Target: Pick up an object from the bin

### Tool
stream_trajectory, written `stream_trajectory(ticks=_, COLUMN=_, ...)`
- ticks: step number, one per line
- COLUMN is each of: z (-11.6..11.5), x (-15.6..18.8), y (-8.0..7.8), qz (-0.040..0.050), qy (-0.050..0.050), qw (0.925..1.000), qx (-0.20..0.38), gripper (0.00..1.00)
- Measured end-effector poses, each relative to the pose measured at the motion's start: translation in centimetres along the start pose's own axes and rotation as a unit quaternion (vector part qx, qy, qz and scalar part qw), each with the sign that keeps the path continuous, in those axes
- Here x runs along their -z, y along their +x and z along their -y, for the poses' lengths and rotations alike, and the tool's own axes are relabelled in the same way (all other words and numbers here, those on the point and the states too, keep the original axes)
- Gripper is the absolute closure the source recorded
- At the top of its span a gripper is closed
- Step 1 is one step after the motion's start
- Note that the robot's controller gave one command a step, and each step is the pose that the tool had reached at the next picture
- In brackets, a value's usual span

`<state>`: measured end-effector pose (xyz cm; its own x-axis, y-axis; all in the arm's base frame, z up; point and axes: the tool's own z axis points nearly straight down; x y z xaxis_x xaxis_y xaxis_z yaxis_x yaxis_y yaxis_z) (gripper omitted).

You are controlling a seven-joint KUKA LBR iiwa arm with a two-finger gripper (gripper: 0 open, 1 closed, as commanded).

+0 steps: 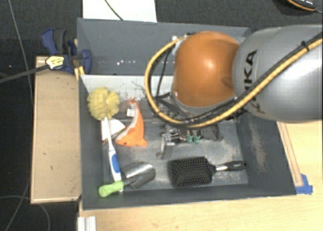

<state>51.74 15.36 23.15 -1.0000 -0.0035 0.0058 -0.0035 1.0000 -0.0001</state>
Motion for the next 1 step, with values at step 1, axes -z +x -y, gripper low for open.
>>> stream_trajectory(ticks=1, z=0.10, x=0.44, y=-0.18, qz=0.0042, qy=-0.001, qw=1.0000, qx=-0.003, gripper=0.00)
